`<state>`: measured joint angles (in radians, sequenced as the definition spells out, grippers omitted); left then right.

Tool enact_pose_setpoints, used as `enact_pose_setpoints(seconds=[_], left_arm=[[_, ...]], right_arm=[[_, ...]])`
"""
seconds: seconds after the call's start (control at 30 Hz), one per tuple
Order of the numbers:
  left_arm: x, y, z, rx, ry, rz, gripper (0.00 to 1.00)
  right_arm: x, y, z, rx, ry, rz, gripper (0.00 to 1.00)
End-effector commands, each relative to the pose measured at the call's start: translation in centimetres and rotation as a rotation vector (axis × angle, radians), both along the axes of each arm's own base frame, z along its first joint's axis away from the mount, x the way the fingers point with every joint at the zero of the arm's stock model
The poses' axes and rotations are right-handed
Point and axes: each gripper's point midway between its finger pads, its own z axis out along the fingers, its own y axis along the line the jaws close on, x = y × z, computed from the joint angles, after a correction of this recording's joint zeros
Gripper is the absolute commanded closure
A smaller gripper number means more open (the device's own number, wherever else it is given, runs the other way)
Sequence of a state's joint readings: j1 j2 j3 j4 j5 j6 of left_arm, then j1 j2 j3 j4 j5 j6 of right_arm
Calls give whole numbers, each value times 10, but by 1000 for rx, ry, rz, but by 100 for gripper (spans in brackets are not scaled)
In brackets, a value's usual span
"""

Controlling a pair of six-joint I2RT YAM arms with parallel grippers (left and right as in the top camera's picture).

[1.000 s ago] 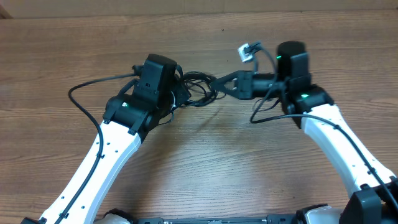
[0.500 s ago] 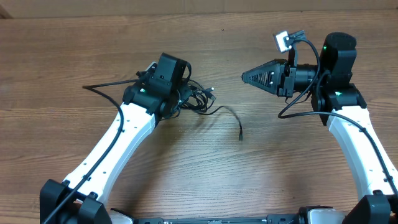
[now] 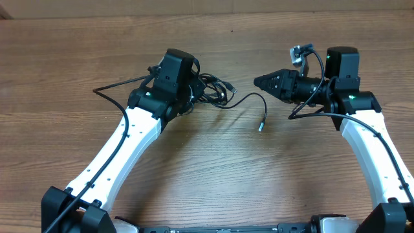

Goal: Untangle cables

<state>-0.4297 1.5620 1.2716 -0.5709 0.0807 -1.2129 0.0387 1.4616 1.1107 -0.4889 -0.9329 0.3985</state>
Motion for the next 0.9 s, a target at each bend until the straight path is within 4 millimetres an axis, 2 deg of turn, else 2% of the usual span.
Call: enact_pose_setpoints(seconds=[0.0,0.13,0.23,0.33,0.43,0.63,0.87], left_arm=[[-6,-14,12,-134,43,7,96],[-13,-15,8,-206,133,94,95],[-25,-10,-2,-274,265,248,94],[-40,-7,-12,-334,409,404,87],[-48,-3,-18,-359,482,502,85],[-45,-2,-17,-364,471,519,87],[-38,18,-21,-231,367,501,89]], right_arm=[[8,-6,-8,-104,-16,-70,60],[3,-3,-23,-176,27,-91,60],[1,-9,-38,-259,69,-137,59],[-5,-17,-51,-317,124,-167,55],[-12,-18,-56,-324,162,-160,54],[-22,-13,-58,-306,205,-130,54],[-23,-15,-68,-344,227,-137,53]])
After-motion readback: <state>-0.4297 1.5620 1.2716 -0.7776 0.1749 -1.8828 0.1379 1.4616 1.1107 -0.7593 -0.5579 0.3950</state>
